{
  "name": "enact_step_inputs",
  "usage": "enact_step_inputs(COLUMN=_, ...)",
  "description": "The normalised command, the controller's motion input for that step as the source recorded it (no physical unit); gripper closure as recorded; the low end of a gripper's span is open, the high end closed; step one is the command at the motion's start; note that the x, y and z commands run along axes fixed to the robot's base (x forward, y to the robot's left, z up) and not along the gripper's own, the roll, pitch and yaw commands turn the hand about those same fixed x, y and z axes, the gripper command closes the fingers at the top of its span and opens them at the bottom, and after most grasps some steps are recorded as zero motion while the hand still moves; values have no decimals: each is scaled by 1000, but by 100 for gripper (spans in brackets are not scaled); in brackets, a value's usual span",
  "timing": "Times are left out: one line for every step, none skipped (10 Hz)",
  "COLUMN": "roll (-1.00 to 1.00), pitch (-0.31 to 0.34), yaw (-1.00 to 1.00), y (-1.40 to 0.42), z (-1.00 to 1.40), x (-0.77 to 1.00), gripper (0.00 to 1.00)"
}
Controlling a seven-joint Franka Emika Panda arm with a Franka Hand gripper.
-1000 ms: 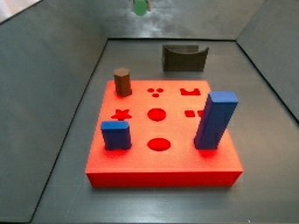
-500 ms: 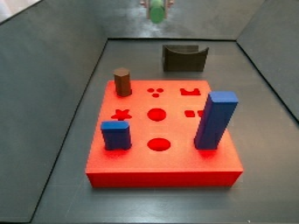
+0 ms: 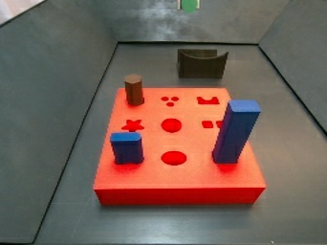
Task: Pick up the round object. Move up. Place the round object on the fixture. Regrasp the round object. Move to above the board. Insert the round object.
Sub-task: Place the round object on the fixture.
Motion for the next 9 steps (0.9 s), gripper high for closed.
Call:
enact_step_inputs(roll=-1000, pitch=94, yaw=-22, y=273, z=27, x=784, gripper=100)
enact_step_inputs(roll=-1000, pitch=103, yaw=-33, y=127, z=6, x=709, gripper=100)
enact_step_inputs(roll=-1000, pitch=115, yaw=-50, y=85, z=-5, x=597, gripper=100)
enact_step_inputs(roll=-1000, pitch=120, yaw=-62, y=78, z=-4, x=539, gripper=100)
enact_step_inputs(roll=-1000, pitch=134, yaw=-86, y=64, z=-10, x=423, gripper=100)
enact_step_inputs(roll=-1000, pitch=141, yaw=-103, y=59, z=-14, x=365, gripper=100)
enact_step_inputs(roll=-783, pitch=118, yaw=-114, y=52, z=-16, x=260, gripper=100)
enact_step_inputs(roll=-615, pitch=99, yaw=-123, y=50, z=-14, x=183, gripper=100)
enact_step_inputs(roll=-388, pitch=77, yaw=-125, y=49, z=-17, x=82, gripper=100)
